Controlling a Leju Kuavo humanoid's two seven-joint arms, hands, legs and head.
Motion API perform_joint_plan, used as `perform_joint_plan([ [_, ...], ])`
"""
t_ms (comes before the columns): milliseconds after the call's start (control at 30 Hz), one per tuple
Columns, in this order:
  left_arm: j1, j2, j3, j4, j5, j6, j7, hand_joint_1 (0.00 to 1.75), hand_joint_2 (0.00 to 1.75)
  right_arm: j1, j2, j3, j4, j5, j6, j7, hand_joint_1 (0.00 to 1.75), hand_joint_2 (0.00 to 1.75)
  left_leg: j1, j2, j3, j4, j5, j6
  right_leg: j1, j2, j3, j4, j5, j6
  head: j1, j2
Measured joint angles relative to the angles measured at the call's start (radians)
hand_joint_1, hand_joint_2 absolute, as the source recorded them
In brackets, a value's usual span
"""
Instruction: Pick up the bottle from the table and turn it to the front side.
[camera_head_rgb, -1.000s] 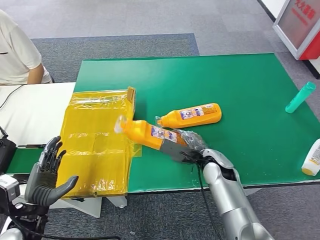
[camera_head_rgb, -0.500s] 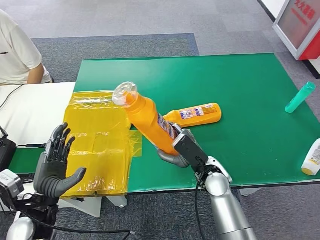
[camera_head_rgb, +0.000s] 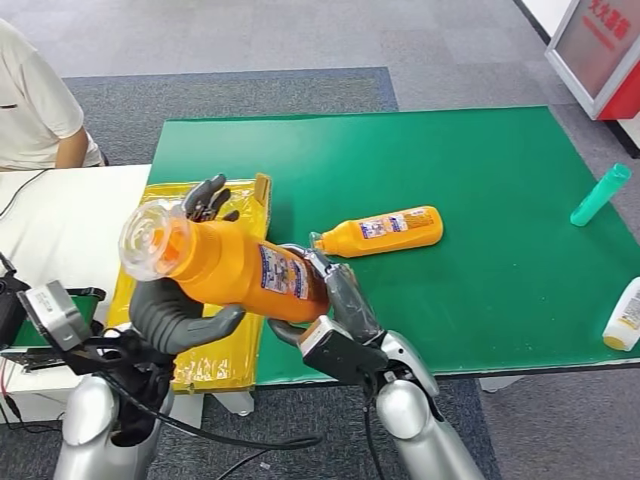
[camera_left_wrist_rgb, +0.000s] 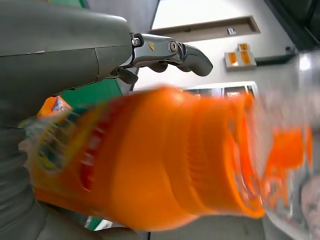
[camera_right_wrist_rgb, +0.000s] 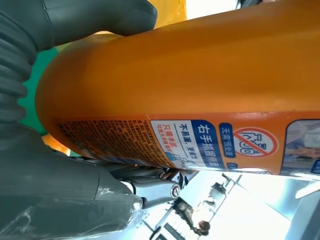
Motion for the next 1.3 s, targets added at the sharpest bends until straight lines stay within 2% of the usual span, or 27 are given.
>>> perform_joint_plan([
  [333, -0.106, -0.008, -0.136, 0.055, -0.053, 0.038, 0.029, 0.0, 1.75, -0.004, -0.019, 0.026, -0.01, 0.089, -0.108, -0.02, 1.75, 1.75, 0.0, 0.0, 0.0, 0.0, 0.0, 0.0, 0.0, 0.0, 0.0, 0.0, 0.0, 0.0, 0.0, 0.0],
  [467, -0.119, -0.005, -0.161, 0.063, -0.077, 0.038, 0.034, 1.75, 1.75, -0.003, -0.026, 0.028, -0.018, 0.103, -0.126, -0.016, 1.75, 1.75, 0.0, 0.0, 0.0, 0.0, 0.0, 0.0, 0.0, 0.0, 0.0, 0.0, 0.0, 0.0, 0.0, 0.0],
  [633, -0.13, 0.0, -0.175, 0.076, -0.102, 0.04, 0.043, 1.75, 1.75, -0.002, -0.034, 0.025, -0.01, 0.071, -0.121, -0.02, 1.75, 1.75, 0.0, 0.0, 0.0, 0.0, 0.0, 0.0, 0.0, 0.0, 0.0, 0.0, 0.0, 0.0, 0.0, 0.0],
  [833, -0.135, 0.004, -0.18, 0.083, -0.114, 0.045, 0.043, 1.75, 1.75, 0.0, -0.038, 0.024, -0.014, 0.101, -0.136, -0.02, 1.75, 1.75, 0.0, 0.0, 0.0, 0.0, 0.0, 0.0, 0.0, 0.0, 0.0, 0.0, 0.0, 0.0, 0.0, 0.0],
  [1033, -0.136, 0.003, -0.182, 0.084, -0.141, 0.061, 0.043, 1.75, 1.75, 0.018, -0.038, 0.041, -0.061, 0.153, -0.134, 0.045, 1.75, 1.75, 0.0, 0.0, 0.0, 0.0, 0.0, 0.0, 0.0, 0.0, 0.0, 0.0, 0.0, 0.0, 0.0, 0.0],
  [1167, -0.133, 0.002, -0.182, 0.083, -0.176, 0.077, 0.028, 1.75, 1.75, 0.018, -0.038, 0.045, -0.066, 0.138, -0.136, 0.054, 0.02, 1.75, 0.0, 0.0, 0.0, 0.0, 0.0, 0.0, 0.0, 0.0, 0.0, 0.0, 0.0, 0.0, 0.0, 0.0],
  [1300, -0.111, 0.001, -0.186, 0.055, -0.395, 0.183, -0.029, 1.75, 1.75, 0.024, -0.038, 0.031, -0.075, 0.11, -0.161, 0.057, 0.0, 1.75, 0.0, 0.0, 0.0, 0.0, 0.0, 0.0, 0.0, 0.0, 0.0, 0.0, 0.0, 0.0, 0.0, 0.0],
])
